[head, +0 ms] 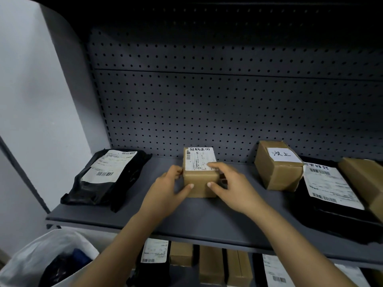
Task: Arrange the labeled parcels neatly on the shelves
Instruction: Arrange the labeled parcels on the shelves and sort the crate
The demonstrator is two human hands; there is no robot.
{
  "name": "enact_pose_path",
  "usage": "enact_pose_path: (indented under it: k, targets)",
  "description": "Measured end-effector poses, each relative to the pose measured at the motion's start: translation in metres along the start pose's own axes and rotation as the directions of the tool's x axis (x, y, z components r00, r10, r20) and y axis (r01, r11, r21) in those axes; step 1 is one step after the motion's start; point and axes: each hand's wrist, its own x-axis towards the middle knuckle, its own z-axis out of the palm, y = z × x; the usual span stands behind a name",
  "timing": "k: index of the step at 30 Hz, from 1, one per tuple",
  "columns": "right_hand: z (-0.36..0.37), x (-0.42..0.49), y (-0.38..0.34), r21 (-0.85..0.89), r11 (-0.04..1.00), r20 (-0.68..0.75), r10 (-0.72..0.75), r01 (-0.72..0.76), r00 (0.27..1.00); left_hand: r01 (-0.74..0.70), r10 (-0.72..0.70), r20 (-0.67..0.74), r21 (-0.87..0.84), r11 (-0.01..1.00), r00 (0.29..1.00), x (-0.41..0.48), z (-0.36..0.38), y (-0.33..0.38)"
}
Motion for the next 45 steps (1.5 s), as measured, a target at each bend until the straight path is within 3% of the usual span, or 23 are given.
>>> enact_pose_path:
  k: [4,8,13,17,24,30,36,41,45]
  targets:
    - [-0.007,0.006,0.001,0.158,0.983,-0.004,0.096,-0.094,0.995,0.041,-0.045,-0.056,-0.067,0.997,0.997,-0.001,-0.003,0.006]
    - [-0.013,0.025,0.003,0.154,0.98,-0.073,0.137,-0.124,0.988,0.053,-0.059,-0.069,-0.09,0.995,0.996,-0.002,0.003,0.027]
    - [-0.006,0.041,0.012,0.211,0.959,-0.022,0.199,-0.19,0.98,0.189,-0.194,-0.032,-0.108,0.976,0.98,0.005,0.021,0.043]
    - [0.0,0.041,0.017,0.293,0.931,0.016,0.224,-0.219,0.974,0.213,-0.218,-0.042,-0.109,0.971,0.975,0.008,0.027,0.039]
    - [0.002,0.023,0.015,0.564,0.753,0.2,0.274,-0.339,0.941,0.111,-0.129,-0.045,-0.279,0.954,0.991,0.005,0.023,0.034]
    - [-0.021,0.012,0.004,0.685,0.708,0.117,0.126,-0.171,0.985,-0.055,-0.002,-0.157,-0.356,0.933,0.988,0.008,0.014,0.05]
    - [-0.062,-0.003,-0.005,0.666,0.739,-0.163,0.012,0.102,0.987,-0.334,0.276,-0.226,-0.285,0.898,0.934,0.011,-0.006,0.079]
    - [-0.098,-0.026,-0.001,0.597,0.762,-0.318,-0.061,0.25,0.946,-0.476,0.491,-0.201,0.119,0.871,0.848,0.014,-0.027,0.097]
    - [-0.123,-0.046,0.001,0.576,0.762,-0.363,-0.085,0.295,0.928,-0.477,0.545,-0.212,0.299,0.826,0.811,0.013,-0.028,0.113]
